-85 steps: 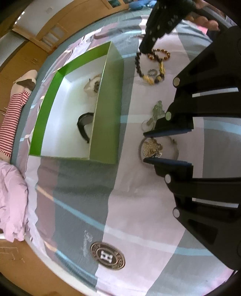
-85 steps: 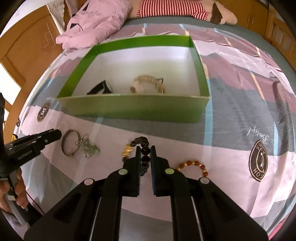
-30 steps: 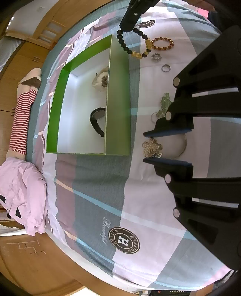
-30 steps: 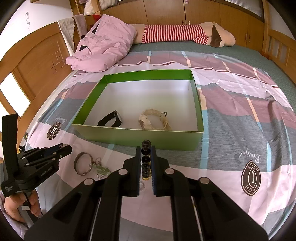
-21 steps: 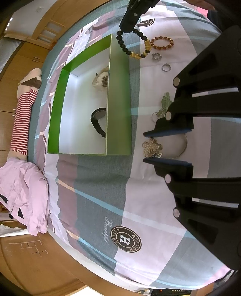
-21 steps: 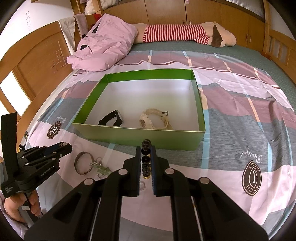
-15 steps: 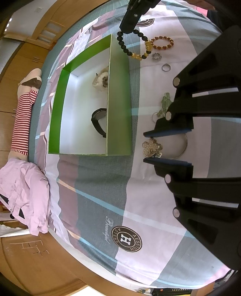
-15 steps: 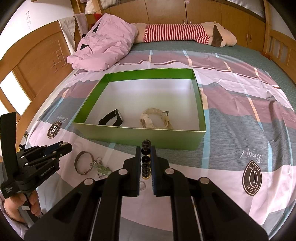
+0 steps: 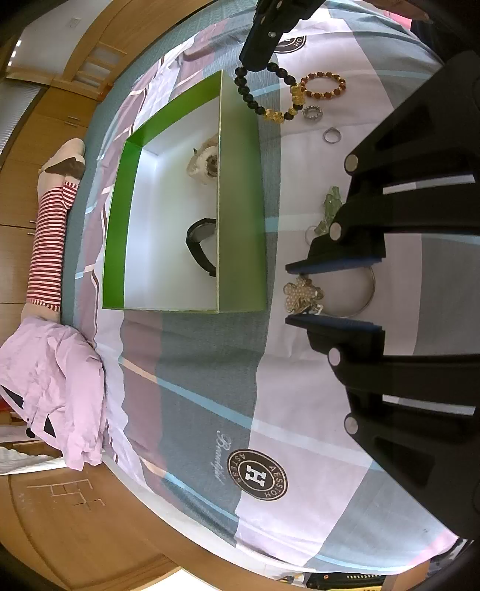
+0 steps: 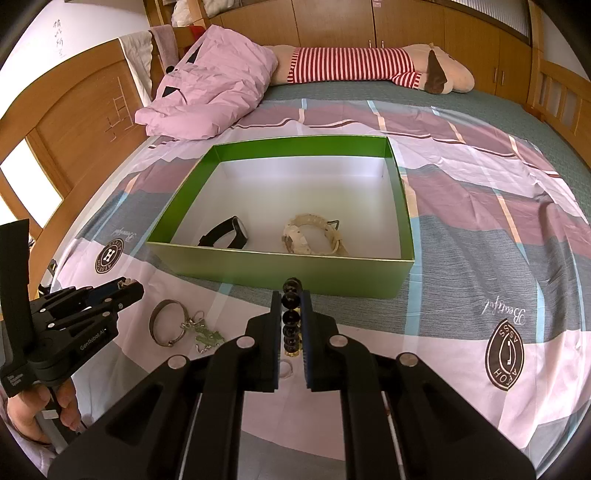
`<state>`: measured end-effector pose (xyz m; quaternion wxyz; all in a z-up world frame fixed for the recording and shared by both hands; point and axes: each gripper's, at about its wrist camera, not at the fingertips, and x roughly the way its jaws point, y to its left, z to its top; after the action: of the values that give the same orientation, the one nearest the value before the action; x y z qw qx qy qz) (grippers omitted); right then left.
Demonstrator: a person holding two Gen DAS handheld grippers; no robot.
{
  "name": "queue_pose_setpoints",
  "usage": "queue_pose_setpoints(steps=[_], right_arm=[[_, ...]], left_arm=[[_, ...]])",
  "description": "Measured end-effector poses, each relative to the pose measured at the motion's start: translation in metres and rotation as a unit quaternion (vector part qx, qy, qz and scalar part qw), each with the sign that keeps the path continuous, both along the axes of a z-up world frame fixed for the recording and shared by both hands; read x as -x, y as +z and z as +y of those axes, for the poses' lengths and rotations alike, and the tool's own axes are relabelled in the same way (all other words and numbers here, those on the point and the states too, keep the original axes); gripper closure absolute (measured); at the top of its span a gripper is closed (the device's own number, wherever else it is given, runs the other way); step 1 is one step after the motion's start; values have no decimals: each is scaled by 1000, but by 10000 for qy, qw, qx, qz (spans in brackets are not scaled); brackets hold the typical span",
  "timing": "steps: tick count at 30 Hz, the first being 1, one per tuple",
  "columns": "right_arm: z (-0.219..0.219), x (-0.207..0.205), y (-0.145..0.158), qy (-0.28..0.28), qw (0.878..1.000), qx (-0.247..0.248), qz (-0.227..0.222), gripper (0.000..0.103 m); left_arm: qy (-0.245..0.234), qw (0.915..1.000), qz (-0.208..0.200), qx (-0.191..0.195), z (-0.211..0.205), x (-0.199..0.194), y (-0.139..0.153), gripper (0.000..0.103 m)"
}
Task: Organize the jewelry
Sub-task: 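Lift the bead bracelet with right tool while left tool lifts the flower charm, then lower bracelet and flower charm into the green box and open both tools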
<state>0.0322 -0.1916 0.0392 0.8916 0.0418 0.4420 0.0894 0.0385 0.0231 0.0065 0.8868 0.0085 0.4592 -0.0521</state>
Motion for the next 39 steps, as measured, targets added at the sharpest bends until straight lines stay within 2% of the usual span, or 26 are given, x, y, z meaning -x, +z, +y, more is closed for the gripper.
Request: queue_pose_setpoints(steps=[8,16,23,27,29,36,38,39], right_arm=[[1,1,2,18,10000,-30,-48,94],[-2,4,14,51,9992,-201,-333,94],[1,-13,33,14,9970,-360,-679,94],[2,-36,37,-67,9959,-367,-826,94],[0,-48,32,-144,9963,-383,-749,94],[-7,-76,1,-309,9991,-190,-225,92],[-10,-76,1,-340,9986,-347,-186,79],[-12,-73,5,-350,9982,-434,-231,76]], left_arm=[[-17,10000,-40,-6,0,1,1,82],[-39,9998,-171,116,0,3,8,82],[-257,9969,-654,354,-9,-25,50,82],[-371,9959,-740,358,-19,-46,58,82],[-456,9957,-633,496,-21,-60,53,82],[-451,9952,137,863,-17,-100,14,80],[-429,9938,286,987,-14,-103,8,77],[-422,9939,305,974,-14,-101,7,77]])
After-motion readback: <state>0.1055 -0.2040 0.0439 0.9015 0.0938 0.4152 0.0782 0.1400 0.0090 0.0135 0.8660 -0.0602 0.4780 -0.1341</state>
